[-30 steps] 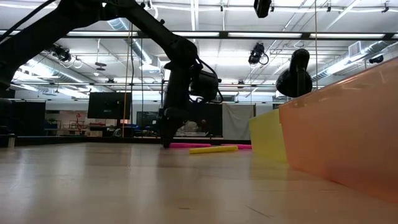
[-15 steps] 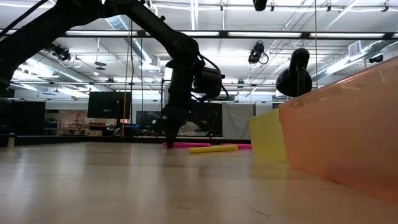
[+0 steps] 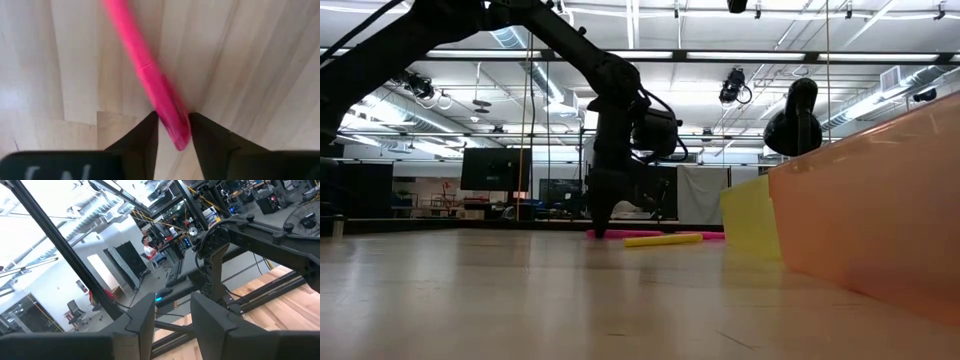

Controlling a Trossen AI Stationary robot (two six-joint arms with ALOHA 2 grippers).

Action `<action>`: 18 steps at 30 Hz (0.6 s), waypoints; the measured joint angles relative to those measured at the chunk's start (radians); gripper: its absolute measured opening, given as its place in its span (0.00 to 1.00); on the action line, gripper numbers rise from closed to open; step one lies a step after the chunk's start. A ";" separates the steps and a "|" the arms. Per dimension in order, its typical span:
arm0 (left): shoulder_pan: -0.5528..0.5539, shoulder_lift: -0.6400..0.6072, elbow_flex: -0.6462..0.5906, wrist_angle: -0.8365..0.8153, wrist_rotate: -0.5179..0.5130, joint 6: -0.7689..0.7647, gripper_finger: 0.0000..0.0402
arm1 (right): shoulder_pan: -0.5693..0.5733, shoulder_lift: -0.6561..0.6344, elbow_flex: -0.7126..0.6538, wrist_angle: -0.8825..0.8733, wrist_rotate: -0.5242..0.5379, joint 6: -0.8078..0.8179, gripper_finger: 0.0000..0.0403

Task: Pick & Place Markers
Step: Put the left pink pen into the yellow bin

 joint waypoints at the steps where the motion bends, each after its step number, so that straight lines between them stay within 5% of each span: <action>1: 0.000 0.000 0.000 0.000 0.001 0.000 0.28 | 0.000 0.000 0.000 0.000 0.000 0.000 0.31; 8: 0.000 0.000 0.002 -0.006 0.002 -0.008 0.15 | 0.000 0.000 0.000 0.000 -0.001 0.000 0.31; 18: 0.013 -0.063 -0.004 -0.044 0.022 -0.035 0.15 | 0.000 0.000 0.000 0.000 -0.002 0.000 0.31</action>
